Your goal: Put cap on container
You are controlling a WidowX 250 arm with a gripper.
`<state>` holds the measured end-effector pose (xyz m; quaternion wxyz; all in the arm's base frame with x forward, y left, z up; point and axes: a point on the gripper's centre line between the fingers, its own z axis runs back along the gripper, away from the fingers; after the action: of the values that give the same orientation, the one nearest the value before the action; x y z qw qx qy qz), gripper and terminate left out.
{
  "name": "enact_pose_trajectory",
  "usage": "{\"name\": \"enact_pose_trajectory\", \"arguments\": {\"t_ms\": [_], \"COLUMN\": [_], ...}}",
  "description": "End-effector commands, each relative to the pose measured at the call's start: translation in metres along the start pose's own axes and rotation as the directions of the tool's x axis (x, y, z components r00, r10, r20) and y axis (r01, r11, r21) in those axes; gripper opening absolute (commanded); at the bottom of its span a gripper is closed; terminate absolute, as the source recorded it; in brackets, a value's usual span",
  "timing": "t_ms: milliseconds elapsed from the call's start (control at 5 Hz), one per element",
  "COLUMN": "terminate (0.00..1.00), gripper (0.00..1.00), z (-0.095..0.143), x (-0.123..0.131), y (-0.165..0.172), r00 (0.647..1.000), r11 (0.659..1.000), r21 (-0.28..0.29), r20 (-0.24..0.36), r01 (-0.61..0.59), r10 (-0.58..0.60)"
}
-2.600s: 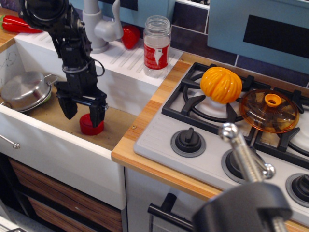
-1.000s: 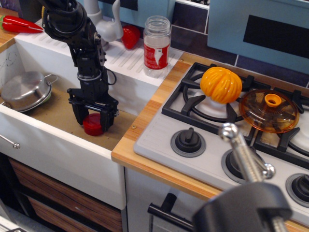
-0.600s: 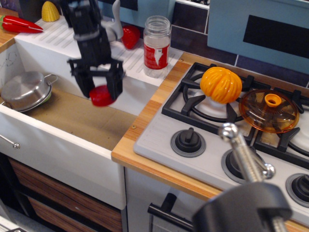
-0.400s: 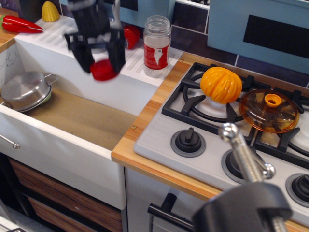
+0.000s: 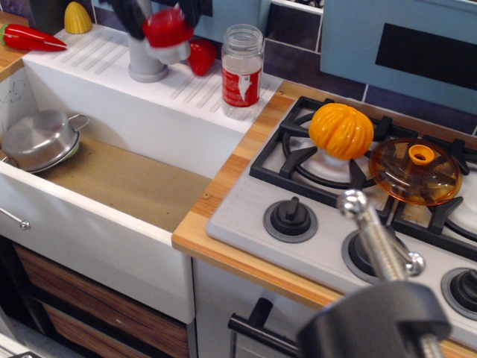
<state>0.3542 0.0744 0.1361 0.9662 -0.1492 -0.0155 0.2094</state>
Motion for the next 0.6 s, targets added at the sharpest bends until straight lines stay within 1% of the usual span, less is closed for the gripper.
{"name": "enact_pose_trajectory", "arguments": {"t_ms": [0, 200, 400], "terminate": [0.00, 0.00, 0.00], "gripper": [0.00, 0.00, 0.00], "z": [0.004, -0.009, -0.018], "x": [0.036, 0.052, 0.057], "y": [-0.029, -0.041, -0.051], "r00": [0.991, 0.986, 0.983], "r11": [0.998, 0.997, 0.996], "r21": [-0.004, 0.006, 0.008], "r20": [0.123, 0.148, 0.161], "r01": [-0.059, -0.080, -0.086], "r10": [0.059, 0.078, 0.084]}}
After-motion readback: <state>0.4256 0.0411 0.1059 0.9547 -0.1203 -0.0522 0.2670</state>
